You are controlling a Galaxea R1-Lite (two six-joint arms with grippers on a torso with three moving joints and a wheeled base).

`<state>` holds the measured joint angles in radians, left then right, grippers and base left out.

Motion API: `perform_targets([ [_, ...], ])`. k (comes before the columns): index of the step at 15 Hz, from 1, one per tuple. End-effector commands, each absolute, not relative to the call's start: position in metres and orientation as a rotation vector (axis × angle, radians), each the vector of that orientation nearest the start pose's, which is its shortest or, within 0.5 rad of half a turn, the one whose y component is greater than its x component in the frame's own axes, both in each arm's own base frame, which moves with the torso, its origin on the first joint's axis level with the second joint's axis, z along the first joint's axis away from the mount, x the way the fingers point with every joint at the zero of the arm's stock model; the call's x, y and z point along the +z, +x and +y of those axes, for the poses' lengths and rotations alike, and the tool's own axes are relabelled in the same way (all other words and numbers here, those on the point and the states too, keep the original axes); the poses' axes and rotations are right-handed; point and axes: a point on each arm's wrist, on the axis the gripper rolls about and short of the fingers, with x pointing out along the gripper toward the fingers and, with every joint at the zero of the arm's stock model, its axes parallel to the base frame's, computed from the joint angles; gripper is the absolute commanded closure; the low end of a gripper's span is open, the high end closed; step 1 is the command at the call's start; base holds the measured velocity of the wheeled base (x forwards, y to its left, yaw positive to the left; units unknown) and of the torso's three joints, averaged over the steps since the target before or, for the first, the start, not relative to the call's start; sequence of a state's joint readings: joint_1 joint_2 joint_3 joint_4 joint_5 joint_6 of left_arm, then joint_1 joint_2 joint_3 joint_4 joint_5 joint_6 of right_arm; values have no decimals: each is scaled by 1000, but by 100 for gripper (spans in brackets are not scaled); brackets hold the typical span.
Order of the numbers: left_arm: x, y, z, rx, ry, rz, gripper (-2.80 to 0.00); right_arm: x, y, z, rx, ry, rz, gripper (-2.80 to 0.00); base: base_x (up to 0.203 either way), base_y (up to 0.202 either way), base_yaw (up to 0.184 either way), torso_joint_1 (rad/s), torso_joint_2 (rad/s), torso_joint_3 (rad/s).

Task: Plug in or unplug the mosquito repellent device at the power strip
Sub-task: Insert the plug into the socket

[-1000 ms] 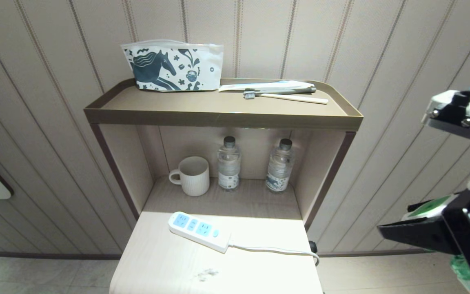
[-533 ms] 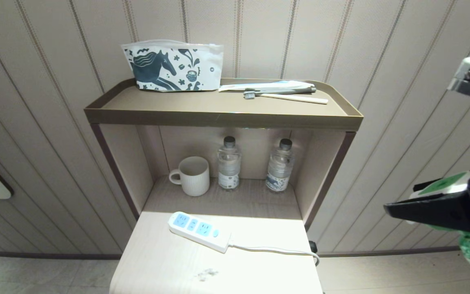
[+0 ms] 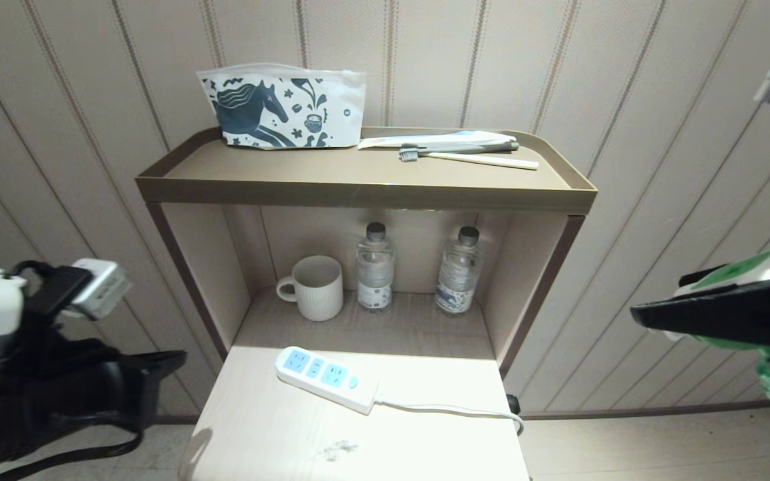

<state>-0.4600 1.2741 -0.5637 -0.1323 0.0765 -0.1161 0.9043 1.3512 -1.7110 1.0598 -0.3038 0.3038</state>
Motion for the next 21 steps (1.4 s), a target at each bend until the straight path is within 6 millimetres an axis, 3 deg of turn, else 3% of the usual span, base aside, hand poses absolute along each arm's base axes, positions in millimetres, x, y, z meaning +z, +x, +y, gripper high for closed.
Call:
perform_targets([
  [1,131,198,-131,-384,108,719,0,363,98,113,475,-115,652,0,0,0,0,0,0,0],
  [5,103,228,-195,-390,106,735,0,363,96,110,477,-112,648,0,0,0,0,0,0,0],
  [9,76,253,-230,-340,116,724,0,364,91,104,479,-108,638,0,0,0,0,0,0,0],
  [13,51,278,-227,-276,101,703,0,362,89,102,484,-122,640,0,0,0,0,0,0,0],
  [16,52,294,-222,-243,80,684,0,356,93,104,471,-133,660,0,0,0,0,0,0,0],
  [21,51,301,-222,-235,76,679,0,354,95,104,462,-138,670,0,0,0,0,0,0,0],
])
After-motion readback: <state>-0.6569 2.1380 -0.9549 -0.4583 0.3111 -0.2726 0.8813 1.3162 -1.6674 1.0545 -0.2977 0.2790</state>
